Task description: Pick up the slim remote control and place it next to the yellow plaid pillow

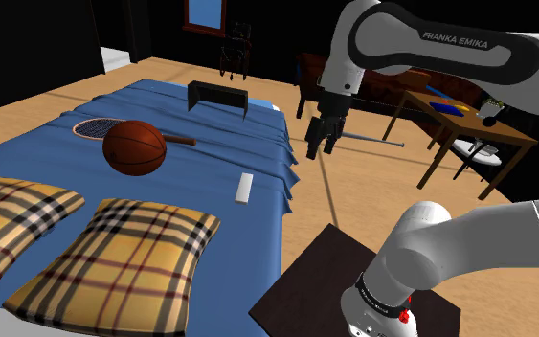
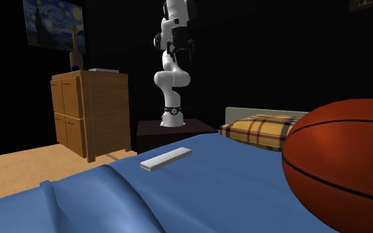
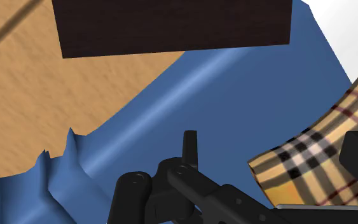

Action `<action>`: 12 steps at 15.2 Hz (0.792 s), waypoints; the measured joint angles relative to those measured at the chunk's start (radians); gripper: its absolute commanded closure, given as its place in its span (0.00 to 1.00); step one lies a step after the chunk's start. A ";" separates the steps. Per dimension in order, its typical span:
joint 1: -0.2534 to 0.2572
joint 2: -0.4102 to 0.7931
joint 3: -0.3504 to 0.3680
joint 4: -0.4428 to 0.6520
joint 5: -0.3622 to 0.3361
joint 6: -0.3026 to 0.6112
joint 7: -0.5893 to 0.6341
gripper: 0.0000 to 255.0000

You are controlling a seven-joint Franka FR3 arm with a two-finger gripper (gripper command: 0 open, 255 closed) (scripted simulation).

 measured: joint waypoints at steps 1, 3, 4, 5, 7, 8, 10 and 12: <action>0.000 0.000 0.000 0.000 0.000 0.000 0.000 0.00; -0.005 0.030 0.005 -0.009 0.002 0.042 0.015 0.00; -0.010 0.045 0.006 -0.021 0.001 0.070 0.023 0.00; -0.012 0.073 0.014 -0.016 0.005 0.098 0.040 0.00; -0.019 0.121 0.024 -0.039 0.009 0.174 0.065 0.00; -0.022 0.153 0.031 -0.045 0.012 0.215 0.082 0.00; -0.027 0.196 0.044 -0.054 0.017 0.276 0.115 0.00; -0.036 0.268 0.049 -0.051 0.017 0.351 0.137 0.00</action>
